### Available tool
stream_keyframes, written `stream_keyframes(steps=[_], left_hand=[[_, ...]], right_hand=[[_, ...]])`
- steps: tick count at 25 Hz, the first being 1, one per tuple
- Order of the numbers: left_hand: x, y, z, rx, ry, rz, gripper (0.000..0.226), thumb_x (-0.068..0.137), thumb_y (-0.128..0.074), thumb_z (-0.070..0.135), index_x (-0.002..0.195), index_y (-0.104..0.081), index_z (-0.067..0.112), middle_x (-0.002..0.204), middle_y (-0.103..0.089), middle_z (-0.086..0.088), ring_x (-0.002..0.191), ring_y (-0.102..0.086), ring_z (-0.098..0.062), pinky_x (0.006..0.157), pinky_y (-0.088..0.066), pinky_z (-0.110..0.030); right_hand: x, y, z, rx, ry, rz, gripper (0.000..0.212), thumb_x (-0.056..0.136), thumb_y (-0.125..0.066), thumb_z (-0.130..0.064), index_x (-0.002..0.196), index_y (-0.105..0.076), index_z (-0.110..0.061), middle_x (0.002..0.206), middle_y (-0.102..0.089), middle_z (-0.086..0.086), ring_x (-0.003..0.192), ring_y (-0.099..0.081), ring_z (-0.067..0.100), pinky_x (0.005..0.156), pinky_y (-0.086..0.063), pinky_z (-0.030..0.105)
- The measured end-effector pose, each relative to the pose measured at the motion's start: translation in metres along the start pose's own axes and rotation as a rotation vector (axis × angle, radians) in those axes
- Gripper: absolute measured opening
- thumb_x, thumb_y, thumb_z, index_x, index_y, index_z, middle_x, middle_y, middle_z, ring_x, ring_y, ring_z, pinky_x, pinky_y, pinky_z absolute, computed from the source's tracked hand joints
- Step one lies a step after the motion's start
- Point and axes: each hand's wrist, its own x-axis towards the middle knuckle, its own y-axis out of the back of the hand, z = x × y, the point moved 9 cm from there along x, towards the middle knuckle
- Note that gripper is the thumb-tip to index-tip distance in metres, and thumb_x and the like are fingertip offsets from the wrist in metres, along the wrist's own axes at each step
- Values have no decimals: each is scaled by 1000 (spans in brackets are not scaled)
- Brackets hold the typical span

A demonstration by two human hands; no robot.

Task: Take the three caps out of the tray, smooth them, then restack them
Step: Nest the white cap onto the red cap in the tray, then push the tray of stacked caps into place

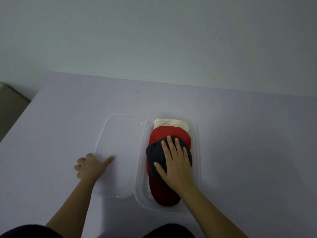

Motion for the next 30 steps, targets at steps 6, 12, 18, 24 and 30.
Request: stream_keyframes(steps=[6, 12, 18, 24, 30], left_hand=[[1, 29, 1, -376, -77, 4, 76, 68, -78, 45, 119, -40, 3, 117, -57, -23, 107, -54, -40, 91, -46, -52], [-68, 147, 58, -309, -469, 362, 61, 81, -69, 31, 134, -43, 17, 94, -69, -14, 97, -62, -37, 91, -43, -46], [-152, 180, 115, -662, -743, 172, 74, 89, -59, 31, 147, -13, 36, 85, -56, 7, 74, -60, -24, 79, -50, -38], [-154, 28, 125, -692, -582, -252, 63, 92, -54, 33, 146, -21, 35, 122, -55, -9, 89, -62, -24, 77, -55, -36], [-136, -27, 118, -401, -602, -117, 60, 96, -42, 34, 147, -21, 9, 154, -26, -13, 139, -29, -31, 112, -27, -42]], right_hand=[[5, -9, -3, -25, -16, -84, 70, 87, -36, -55, 145, -23, -16, 151, -35, 8, 138, -30, 27, 107, -19, 44], [3, 10, -8, 187, 1, -93, 80, 82, 2, -69, 146, 3, -21, 151, 8, -8, 142, 10, 14, 118, 3, 47], [0, 92, 3, 1116, -450, 107, 55, 98, -23, -46, 148, -12, -27, 154, -18, -11, 141, -17, 7, 113, -12, 25], [-42, 78, 59, 1005, -670, 71, 60, 94, -45, -41, 147, -21, -27, 144, -43, 1, 129, -44, 22, 102, -35, 31], [-62, 26, 69, 892, -758, 21, 61, 95, -45, -37, 147, -20, -18, 153, -30, 5, 139, -31, 23, 110, -26, 30]])
